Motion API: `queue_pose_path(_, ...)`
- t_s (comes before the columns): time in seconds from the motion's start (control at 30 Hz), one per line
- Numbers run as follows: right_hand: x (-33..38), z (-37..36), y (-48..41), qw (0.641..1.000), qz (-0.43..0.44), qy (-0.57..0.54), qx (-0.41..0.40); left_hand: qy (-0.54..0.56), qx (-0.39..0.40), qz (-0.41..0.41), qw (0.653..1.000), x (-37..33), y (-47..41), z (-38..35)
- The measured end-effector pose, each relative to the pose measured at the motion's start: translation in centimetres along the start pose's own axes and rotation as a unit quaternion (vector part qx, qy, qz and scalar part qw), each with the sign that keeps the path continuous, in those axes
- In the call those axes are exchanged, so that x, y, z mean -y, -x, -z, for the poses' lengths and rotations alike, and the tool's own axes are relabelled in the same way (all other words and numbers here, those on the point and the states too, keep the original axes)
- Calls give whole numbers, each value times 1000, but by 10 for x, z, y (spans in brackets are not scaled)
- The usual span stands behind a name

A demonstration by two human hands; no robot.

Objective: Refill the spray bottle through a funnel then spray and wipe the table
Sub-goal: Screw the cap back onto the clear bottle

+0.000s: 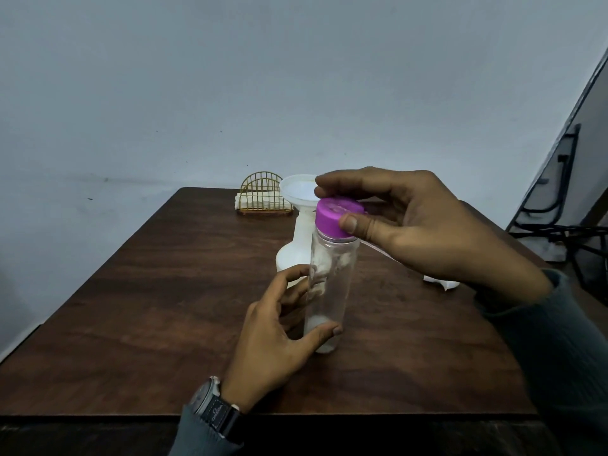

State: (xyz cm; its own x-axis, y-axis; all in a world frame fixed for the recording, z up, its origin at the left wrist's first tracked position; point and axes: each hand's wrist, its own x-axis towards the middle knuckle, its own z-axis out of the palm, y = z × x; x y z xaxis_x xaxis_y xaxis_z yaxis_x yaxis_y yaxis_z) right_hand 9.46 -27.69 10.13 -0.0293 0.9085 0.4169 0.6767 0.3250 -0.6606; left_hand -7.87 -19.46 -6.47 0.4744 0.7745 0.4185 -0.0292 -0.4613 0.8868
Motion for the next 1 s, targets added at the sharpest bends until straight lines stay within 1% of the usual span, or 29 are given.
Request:
queue_pose_path(0.13,3,-5,0,993,-9,80,-84,-4,-2,-3,1000,0,0,0)
queue_pose_path(0.17,2,-6,0,990,-7,107,-90,-6,-3,-6,1000,0,0,0)
queue_pose_path(0.23,-3,-7,0,989,-8,129,-74,-7,-2,-8,1000,0,0,0)
queue_pose_path(0.27,-4,-7,1,992,-7,110,-58,-5,-1,-6,1000,0,0,0)
queue_pose_path(0.3,-6,-7,3,997,-5,64,-41,-4,0,-5,1000,1,1,1)
queue_pose_path(0.4,-9,-2,11,994,-3,-105,19,-7,-1,-3,1000,3,2,-1)
queue_pose_path(0.43,-10,0,14,991,1,-130,42,-6,-2,-1,1000,4,2,-1)
queue_pose_path(0.5,-12,1,15,989,5,-134,67,2,-1,5,1000,5,2,-2)
queue_pose_path(0.57,-14,0,13,993,0,-108,44,9,-1,8,1000,6,2,-2)
queue_pose_path(0.7,-17,-5,9,998,-7,-44,-52,18,-5,14,1000,7,2,-1)
queue_pose_path(0.77,-20,-6,7,998,0,-8,-63,19,0,18,1000,7,2,-1)
queue_pose_path(0.93,-18,-5,6,999,29,-11,41,20,25,18,999,4,2,0)
queue_pose_path(1.0,-15,-4,7,998,30,-15,53,20,30,14,999,3,2,0)
